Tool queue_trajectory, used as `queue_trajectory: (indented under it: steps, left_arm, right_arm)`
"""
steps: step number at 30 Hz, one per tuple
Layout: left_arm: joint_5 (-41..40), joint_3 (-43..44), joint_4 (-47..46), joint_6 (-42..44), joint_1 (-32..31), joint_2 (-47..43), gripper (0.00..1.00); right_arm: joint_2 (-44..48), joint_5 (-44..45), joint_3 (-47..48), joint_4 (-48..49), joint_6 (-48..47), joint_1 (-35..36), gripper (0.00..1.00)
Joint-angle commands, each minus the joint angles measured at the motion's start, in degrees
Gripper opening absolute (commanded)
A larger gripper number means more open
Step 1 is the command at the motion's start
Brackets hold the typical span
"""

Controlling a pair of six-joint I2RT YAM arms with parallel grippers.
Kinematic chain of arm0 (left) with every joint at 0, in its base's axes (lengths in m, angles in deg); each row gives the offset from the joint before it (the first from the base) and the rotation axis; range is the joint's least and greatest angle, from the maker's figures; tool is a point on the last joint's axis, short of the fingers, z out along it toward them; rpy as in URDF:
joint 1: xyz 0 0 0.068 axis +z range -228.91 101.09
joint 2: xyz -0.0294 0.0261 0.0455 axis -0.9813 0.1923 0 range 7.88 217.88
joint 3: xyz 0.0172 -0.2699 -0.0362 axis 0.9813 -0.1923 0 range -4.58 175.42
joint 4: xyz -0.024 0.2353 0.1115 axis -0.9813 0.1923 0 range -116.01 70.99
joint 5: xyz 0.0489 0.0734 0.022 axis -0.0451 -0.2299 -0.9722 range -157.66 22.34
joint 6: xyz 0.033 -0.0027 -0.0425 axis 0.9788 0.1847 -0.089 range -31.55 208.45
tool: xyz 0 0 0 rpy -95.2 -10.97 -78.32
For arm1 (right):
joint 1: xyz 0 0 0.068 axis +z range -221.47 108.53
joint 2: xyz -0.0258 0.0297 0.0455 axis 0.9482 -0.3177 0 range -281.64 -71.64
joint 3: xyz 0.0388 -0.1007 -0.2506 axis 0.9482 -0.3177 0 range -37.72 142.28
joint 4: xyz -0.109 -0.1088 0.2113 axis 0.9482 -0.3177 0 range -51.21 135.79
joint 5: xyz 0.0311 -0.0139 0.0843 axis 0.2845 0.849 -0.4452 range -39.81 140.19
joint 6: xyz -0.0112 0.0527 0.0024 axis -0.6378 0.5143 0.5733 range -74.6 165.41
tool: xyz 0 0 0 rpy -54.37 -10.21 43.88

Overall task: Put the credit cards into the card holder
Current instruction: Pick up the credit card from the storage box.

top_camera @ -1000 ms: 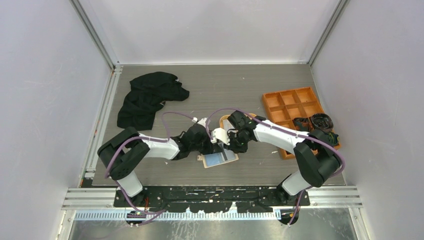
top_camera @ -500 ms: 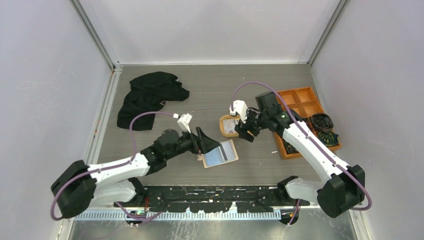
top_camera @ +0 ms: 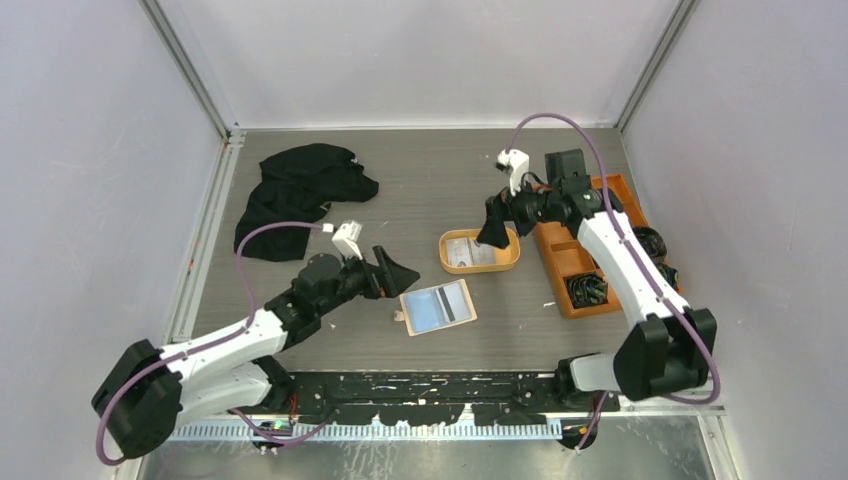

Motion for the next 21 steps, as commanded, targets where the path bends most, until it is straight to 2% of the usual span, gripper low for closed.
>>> queue_trajectory:
  steps: [1,3,5,10,13,15,18,21]
  left_arm:
    - [2.3,8.9,-0.3,10.3,2.1,6.5,0.92]
    - [3.7,12.8,0.7,14.1,3.3,11.5,0.91]
    - [3.7,14.8,-1.5,15.3,4.2,16.9,0.88]
    - [11.9,17.7,-15.6,15.0,7.8,31.2,0.71]
    - [11.6,19.0,-21.9,11.4,9.4,36.8,0.63]
    - [10.8,18.8,-27.2,10.6,9.3,39.7,0.59]
    - [10.8,18.5,-28.1,10.6,8.8,42.1,0.56]
    - [6.8,16.8,-28.1,12.7,6.7,43.9,0.56]
  right_arm:
    - [-7.1,-12.3,2.5,11.9,17.8,-0.8,0.96]
    - [-10.4,-14.3,-0.5,19.5,25.4,-0.8,0.93]
    - [-13.1,-11.1,-1.4,20.6,26.9,-0.7,0.91]
    - [-16.3,-3.9,-4.7,27.5,32.0,-0.6,0.89]
    - [-18.8,-1.3,-5.1,28.9,34.3,-0.6,0.86]
    - [-20.8,-0.7,-5.3,29.9,35.5,-0.6,0.77]
    - [-24.1,-1.3,-5.2,31.3,37.9,-0.3,0.63]
    - [-27.7,-1.8,-3.2,30.1,38.1,0.4,0.56]
